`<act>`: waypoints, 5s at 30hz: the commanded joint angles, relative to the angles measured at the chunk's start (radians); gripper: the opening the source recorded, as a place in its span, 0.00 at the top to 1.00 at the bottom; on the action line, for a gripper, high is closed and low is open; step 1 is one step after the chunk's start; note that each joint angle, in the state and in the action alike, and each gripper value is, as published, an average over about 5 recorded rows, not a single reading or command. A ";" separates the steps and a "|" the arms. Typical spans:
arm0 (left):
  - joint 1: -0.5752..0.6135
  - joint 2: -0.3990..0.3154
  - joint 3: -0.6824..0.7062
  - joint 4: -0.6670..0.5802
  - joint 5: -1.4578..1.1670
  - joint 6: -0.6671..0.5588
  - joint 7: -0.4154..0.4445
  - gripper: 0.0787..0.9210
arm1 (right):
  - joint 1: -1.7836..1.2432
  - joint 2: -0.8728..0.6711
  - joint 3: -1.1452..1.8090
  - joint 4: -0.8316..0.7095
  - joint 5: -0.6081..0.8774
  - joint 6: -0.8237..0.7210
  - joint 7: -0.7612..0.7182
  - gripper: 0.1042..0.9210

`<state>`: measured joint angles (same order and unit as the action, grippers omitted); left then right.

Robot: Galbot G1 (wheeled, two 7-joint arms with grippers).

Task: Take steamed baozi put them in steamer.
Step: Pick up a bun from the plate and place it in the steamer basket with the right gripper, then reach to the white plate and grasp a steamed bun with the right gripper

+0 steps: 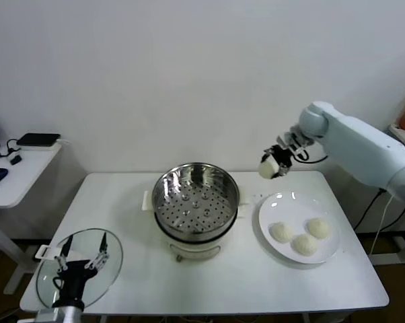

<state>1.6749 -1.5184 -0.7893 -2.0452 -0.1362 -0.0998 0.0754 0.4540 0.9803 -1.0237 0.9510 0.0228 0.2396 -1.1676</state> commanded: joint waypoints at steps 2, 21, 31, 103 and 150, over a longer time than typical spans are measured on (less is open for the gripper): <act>0.002 0.000 -0.001 -0.006 0.001 0.000 -0.001 0.12 | 0.246 0.114 -0.148 0.170 0.012 0.103 -0.003 0.30; 0.019 0.003 -0.011 -0.024 0.000 0.002 -0.001 0.12 | 0.054 0.432 -0.087 0.047 -0.300 0.262 0.015 0.30; 0.019 0.007 -0.017 -0.017 -0.002 0.004 0.003 0.12 | -0.040 0.447 -0.021 -0.004 -0.512 0.357 0.030 0.30; 0.008 0.003 0.006 -0.029 0.014 0.016 0.011 0.12 | 0.339 -0.262 -0.533 0.256 0.398 -0.160 0.021 0.12; 0.017 -0.001 0.003 -0.010 0.014 0.013 0.011 0.12 | -0.257 -0.165 -0.223 0.079 0.297 -0.339 0.169 0.12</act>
<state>1.6932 -1.5193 -0.7861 -2.0563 -0.1219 -0.0877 0.0861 0.2234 0.7902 -1.2583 1.0554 0.3299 -0.0938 -1.0008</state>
